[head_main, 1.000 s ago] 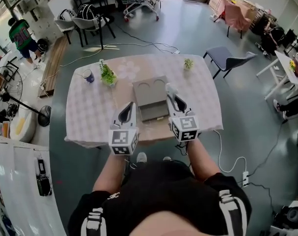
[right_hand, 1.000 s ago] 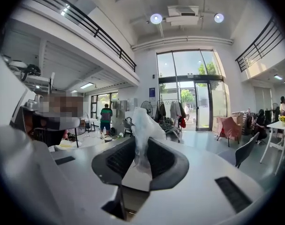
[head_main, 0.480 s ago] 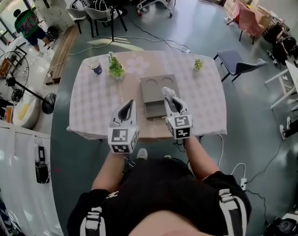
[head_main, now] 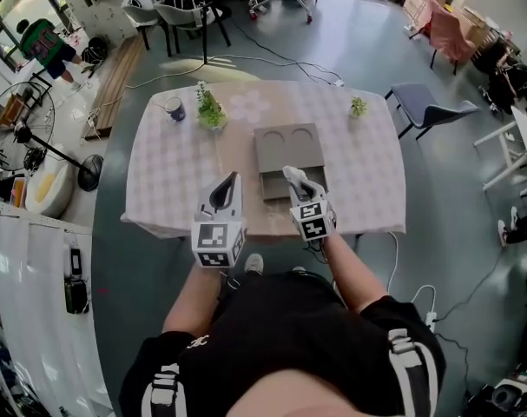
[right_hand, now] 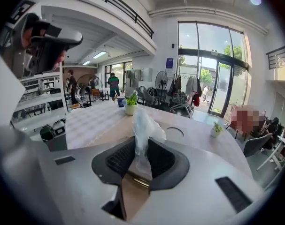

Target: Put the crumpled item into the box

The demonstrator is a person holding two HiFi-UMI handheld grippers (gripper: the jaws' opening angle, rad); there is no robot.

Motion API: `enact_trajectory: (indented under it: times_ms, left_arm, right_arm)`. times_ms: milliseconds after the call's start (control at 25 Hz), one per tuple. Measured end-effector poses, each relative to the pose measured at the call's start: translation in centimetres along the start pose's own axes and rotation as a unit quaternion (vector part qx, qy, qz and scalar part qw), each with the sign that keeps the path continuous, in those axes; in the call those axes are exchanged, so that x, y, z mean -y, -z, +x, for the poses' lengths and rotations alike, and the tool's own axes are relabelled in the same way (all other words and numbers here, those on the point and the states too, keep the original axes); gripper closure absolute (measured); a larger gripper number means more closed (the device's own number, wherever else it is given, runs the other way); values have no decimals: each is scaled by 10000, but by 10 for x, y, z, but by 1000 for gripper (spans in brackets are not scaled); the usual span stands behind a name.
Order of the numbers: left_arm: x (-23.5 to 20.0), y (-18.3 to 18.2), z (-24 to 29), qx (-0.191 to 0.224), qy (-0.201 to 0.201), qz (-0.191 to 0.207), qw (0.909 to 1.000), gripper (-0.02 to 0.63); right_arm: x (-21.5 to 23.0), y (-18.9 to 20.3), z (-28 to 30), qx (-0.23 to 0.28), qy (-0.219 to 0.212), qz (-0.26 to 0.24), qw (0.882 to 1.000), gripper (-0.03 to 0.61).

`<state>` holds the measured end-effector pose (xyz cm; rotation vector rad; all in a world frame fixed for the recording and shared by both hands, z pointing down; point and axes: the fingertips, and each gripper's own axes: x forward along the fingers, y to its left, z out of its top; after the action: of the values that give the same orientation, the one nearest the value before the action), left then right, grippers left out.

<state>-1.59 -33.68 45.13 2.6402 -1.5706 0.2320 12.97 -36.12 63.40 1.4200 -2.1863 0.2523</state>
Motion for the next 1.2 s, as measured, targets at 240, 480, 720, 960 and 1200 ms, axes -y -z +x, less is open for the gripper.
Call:
enact_trajectory:
  times_ms: [240, 480, 720, 960, 1200]
  left_arm:
    - [-6, 5, -7, -50, -135, -18, 9999, 611]
    - [-18, 11, -13, -117, -282, -59, 9995, 611]
    - [-24, 15, -16, -137, -434, -87, 9989, 611]
    - [-34, 21, -20, -165, -572, -59, 9982, 611]
    - [-39, 26, -21, -204, -644, -74, 9977, 611]
  right_arm:
    - [-11, 37, 14, -463, -256, -163, 9985, 495]
    - [-14, 56, 30, -799, -403, -562, 9944, 494]
    - [-11, 74, 44, -1223, -753, -1348, 9804, 494]
    - [2, 88, 69, -1678, -947, -1869, 9633, 492]
    - [18, 91, 87, -1869, -929, -2189, 9532, 492]
